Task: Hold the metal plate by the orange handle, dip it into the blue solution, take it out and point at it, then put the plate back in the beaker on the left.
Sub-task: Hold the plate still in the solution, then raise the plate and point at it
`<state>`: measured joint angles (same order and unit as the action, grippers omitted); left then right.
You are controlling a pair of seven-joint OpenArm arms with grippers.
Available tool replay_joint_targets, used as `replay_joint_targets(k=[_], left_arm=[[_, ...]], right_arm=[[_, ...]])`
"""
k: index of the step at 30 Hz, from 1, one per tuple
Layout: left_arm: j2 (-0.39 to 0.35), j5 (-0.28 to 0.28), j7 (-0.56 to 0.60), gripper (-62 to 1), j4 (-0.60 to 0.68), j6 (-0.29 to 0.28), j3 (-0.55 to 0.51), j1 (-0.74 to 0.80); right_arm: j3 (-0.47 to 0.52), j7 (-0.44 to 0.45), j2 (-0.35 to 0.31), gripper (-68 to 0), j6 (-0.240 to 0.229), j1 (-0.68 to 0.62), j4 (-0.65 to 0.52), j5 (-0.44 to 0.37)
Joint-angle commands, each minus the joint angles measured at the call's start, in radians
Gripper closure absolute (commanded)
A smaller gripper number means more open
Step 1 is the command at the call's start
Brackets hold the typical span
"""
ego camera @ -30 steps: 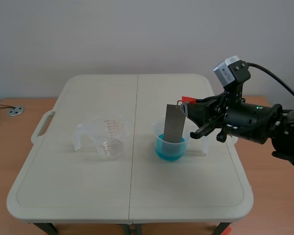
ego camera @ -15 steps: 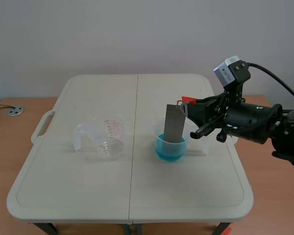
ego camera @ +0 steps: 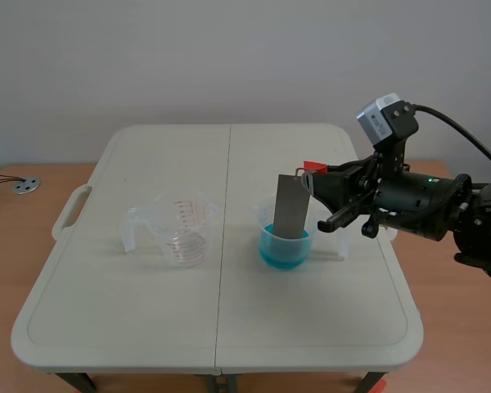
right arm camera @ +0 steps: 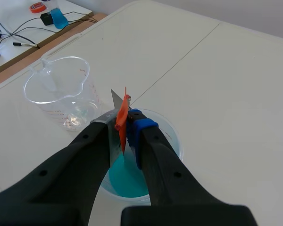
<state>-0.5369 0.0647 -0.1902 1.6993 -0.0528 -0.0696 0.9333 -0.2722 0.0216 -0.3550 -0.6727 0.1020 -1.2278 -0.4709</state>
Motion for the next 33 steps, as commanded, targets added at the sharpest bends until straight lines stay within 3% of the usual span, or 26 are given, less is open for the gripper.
replay_joint_targets(k=[1,12,15,33], left_arm=[[0.005,0.005,0.007,-2.7,0.008,0.005,0.003,0.0],[0.005,0.005,0.007,-2.7,0.008,0.005,0.003,0.0],[0.005,0.005,0.007,-2.7,0.008,0.005,0.003,0.0],[0.005,0.005,0.007,-2.7,0.008,0.005,0.004,0.0]], right_arm=[[0.005,0.008,-0.011,-1.5,-0.01,0.015,-0.005,-0.001],[0.005,0.008,-0.011,-1.5,-0.01,0.015,-0.012,-0.004],[0.005,0.008,-0.011,-1.5,-0.029,0.015,-0.025,-0.008],[0.047,-0.023,-0.024,-1.5,-0.035,0.014,-0.188,-0.038]])
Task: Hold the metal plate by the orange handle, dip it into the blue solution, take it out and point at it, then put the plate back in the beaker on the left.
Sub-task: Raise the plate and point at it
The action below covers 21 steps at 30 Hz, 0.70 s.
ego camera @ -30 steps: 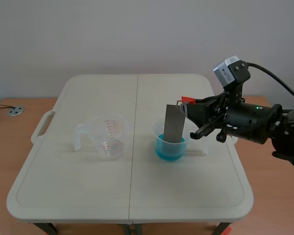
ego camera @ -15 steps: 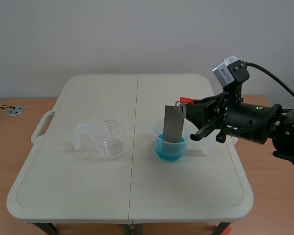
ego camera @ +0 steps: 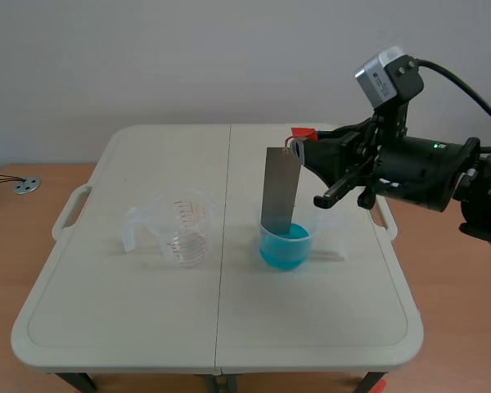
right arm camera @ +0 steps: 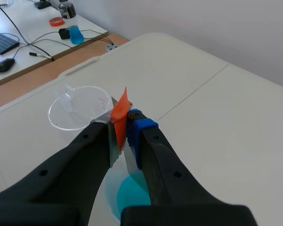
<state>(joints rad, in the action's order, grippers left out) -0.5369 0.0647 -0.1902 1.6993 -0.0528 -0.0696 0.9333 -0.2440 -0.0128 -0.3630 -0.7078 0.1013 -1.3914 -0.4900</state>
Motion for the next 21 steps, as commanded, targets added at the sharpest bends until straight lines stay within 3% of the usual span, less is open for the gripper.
replay_joint_targets(k=[1,10,14,21], left_arm=[[0.005,0.005,0.007,-2.7,0.008,0.005,0.004,0.0],[0.001,0.005,0.011,-2.7,0.029,0.017,-0.002,-0.027],[0.002,0.005,0.01,-2.7,0.096,0.045,-0.036,-0.067],[0.002,0.006,0.01,-2.7,0.24,0.035,-0.065,-0.137]], right_arm=[[0.024,0.009,-0.016,-1.5,0.0,0.014,-0.034,-0.019],[0.05,-0.012,-0.016,-1.5,-0.001,0.009,-0.119,-0.019],[0.068,-0.019,-0.016,-1.5,-0.001,-0.005,-0.163,-0.019],[0.101,-0.032,-0.016,-1.5,-0.001,-0.007,-0.233,-0.029]])
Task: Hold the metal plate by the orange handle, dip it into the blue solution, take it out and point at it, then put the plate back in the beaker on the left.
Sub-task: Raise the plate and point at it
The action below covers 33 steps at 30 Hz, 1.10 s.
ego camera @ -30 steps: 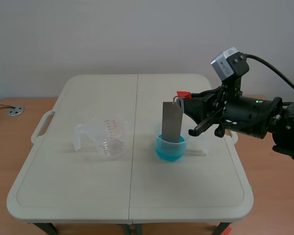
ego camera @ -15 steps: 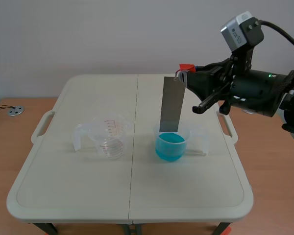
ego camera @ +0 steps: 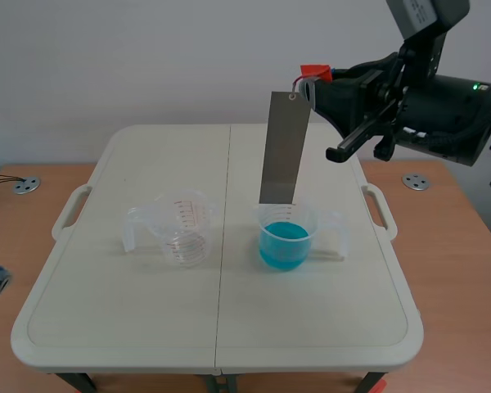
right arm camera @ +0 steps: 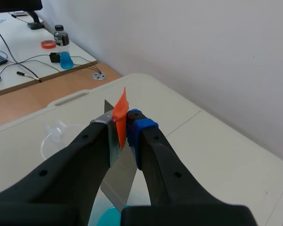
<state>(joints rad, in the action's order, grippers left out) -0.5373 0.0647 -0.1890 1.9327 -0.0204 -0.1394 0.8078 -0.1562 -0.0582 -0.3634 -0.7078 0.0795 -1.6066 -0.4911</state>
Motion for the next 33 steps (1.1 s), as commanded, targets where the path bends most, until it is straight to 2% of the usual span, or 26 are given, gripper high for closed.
replay_joint_targets(k=[1,5,9,11,14,21,33], left_arm=[[0.002,0.006,0.006,-2.7,0.014,-0.001,0.006,-0.031],[0.002,0.007,-0.053,-2.7,0.017,-0.006,0.034,-0.138],[0.002,0.036,-0.09,-2.7,0.011,-0.054,0.092,-0.248],[0.002,0.055,-0.105,-2.7,0.009,-0.058,0.128,-0.299],[0.003,0.055,-0.119,-2.7,-0.008,-0.058,0.19,-0.378],[0.021,0.055,-0.171,-2.7,-0.125,-0.065,0.348,-0.567],[0.079,0.055,-0.167,-2.7,-0.311,-0.137,0.539,-0.81]], right_arm=[[0.018,0.01,-0.016,-1.5,-0.001,0.014,-0.025,-0.037],[0.033,-0.001,-0.016,-1.5,-0.001,0.014,-0.052,-0.04],[0.034,-0.001,-0.016,-1.5,-0.001,0.014,-0.071,-0.04],[0.034,-0.001,-0.016,-1.5,-0.001,0.014,-0.076,-0.04],[0.034,-0.001,-0.016,-1.5,-0.001,0.014,-0.077,-0.044],[0.034,-0.004,-0.016,-1.5,-0.001,0.014,-0.077,-0.044],[0.034,-0.004,-0.016,-1.5,-0.001,0.014,-0.077,-0.044]])
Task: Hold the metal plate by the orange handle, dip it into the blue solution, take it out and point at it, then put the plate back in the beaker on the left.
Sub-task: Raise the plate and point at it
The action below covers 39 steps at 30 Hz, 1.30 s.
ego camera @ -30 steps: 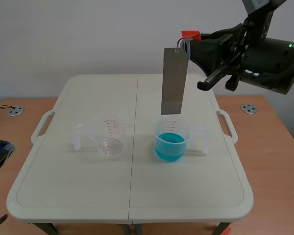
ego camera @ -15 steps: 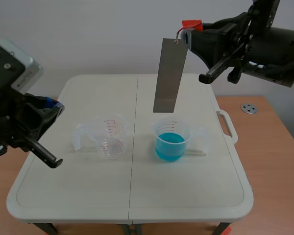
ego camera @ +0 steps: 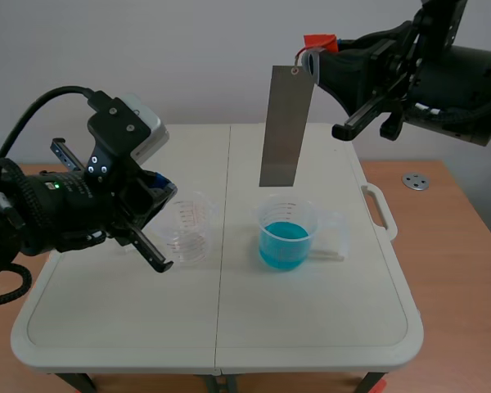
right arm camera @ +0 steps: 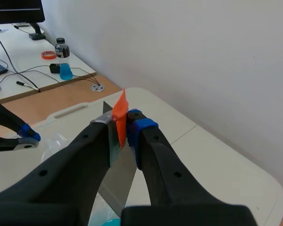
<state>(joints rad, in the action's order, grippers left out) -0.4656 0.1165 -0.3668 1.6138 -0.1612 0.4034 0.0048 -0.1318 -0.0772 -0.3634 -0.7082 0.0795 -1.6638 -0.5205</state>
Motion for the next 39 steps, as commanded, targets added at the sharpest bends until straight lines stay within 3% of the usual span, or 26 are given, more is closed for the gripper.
replay_joint_targets(k=[1,15,26,39], left_arm=[[0.015,0.003,0.011,-2.7,-0.007,0.0,0.007,-0.024],[0.119,0.003,0.006,-2.7,-0.149,-0.071,0.119,-0.197],[0.167,0.002,0.007,-2.7,-0.241,-0.071,0.182,-0.264],[0.169,0.002,0.007,-2.7,-0.243,-0.071,0.182,-0.269]], right_arm=[[0.01,0.015,-0.016,-1.5,0.0,0.014,-0.019,-0.014],[0.01,0.015,-0.016,-1.5,0.0,0.014,-0.019,-0.014],[0.01,0.015,-0.016,-1.5,0.0,0.014,-0.019,-0.014],[0.01,0.015,-0.016,-1.5,0.0,0.014,-0.019,-0.014]])
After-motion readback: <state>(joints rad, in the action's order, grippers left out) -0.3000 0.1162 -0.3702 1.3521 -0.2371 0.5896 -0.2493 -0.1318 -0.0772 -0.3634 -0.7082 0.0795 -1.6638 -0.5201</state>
